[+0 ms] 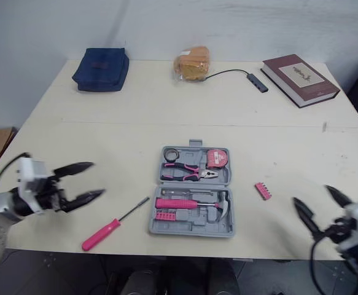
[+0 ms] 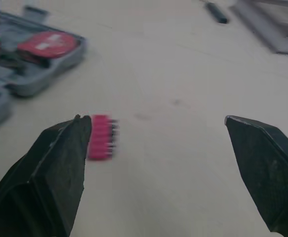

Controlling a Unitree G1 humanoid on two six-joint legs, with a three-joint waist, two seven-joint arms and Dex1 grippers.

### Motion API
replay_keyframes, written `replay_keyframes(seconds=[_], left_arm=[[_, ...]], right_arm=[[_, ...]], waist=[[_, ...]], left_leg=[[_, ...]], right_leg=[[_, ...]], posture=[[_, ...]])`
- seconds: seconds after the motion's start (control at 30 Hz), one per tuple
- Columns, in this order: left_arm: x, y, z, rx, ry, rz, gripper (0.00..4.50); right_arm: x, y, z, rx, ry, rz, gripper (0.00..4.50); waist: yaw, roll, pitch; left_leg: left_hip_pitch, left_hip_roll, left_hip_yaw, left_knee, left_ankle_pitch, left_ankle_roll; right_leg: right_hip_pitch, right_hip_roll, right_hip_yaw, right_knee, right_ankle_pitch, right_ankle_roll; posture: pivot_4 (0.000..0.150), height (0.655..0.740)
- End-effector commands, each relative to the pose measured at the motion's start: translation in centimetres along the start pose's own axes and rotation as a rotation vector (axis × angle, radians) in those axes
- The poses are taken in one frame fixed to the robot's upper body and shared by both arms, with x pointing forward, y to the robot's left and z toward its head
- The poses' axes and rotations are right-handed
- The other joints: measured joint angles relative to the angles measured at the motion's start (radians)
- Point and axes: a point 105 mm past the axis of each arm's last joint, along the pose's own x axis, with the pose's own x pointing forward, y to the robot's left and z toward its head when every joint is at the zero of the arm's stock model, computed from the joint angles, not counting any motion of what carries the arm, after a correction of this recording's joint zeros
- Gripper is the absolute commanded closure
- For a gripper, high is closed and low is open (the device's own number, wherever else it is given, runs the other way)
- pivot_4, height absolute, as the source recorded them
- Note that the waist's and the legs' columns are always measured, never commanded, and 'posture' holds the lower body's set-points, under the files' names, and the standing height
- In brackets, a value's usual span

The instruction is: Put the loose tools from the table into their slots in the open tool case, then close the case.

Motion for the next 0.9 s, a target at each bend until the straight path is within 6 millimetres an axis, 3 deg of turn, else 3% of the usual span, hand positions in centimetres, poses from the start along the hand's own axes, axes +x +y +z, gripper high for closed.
replay_keyframes(seconds=[0.03, 0.13, 0.43, 0.73, 0.83, 0.9], left_arm=[[1.5, -1.7, 1.5, 0.037, 0.000, -0.153, 0.02], [2.7, -2.4, 2.3, 0.044, -0.021, -0.238, 0.02], [4.3, -4.0, 2.7, 0.052, -0.032, -0.353, 0.02], [3.9, -4.4, 1.8, 0.046, -0.012, -0.335, 0.02], [4.0, -5.0, 1.2, 0.027, -0.006, -0.343, 0.00], [4.1, -5.2, 1.2, 0.025, -0.014, -0.352, 0.00]], right_arm=[[1.2, 0.9, 0.1, 0.052, 0.075, 0.048, 0.00], [2.4, 1.5, -0.2, 0.060, 0.104, 0.100, 0.00], [4.8, -0.7, -3.5, 0.046, 0.247, 0.059, 0.00], [4.4, -1.1, -5.2, 0.053, 0.316, 0.072, 0.00], [4.5, -0.6, -5.6, 0.071, 0.316, 0.106, 0.79], [4.4, -0.5, -5.7, 0.081, 0.315, 0.116, 1.72]], waist=[[0.001, 0.000, 0.000], [0.002, 0.000, 0.000], [-0.001, -0.002, 0.001], [0.000, -0.005, 0.000], [0.000, -0.006, -0.001], [0.000, -0.007, -0.001]], left_leg=[[0.000, 0.000, 0.000, 0.000, 0.000, 0.000], [-0.001, 0.000, 0.000, 0.000, 0.003, 0.005], [-0.002, 0.000, 0.004, 0.000, 0.003, 0.005], [0.000, 0.001, 0.007, 0.002, 0.004, 0.006], [0.000, 0.001, 0.007, 0.002, 0.003, 0.006], [0.000, 0.001, 0.007, 0.002, 0.003, 0.006]], right_leg=[[0.000, 0.000, 0.000, 0.000, 0.000, 0.000], [-0.001, 0.006, -0.002, 0.000, 0.000, 0.000], [-0.003, 0.010, -0.004, -0.001, 0.000, 0.001], [-0.004, 0.011, 0.001, 0.000, 0.002, 0.002], [-0.004, 0.011, 0.001, 0.000, 0.002, 0.002], [-0.004, 0.011, 0.001, -0.001, 0.002, 0.002]], posture=[[0.150, 0.7400], [0.150, 0.7400], [0.150, 0.7400], [0.150, 0.7400], [0.150, 0.7400], [0.150, 0.7400]])
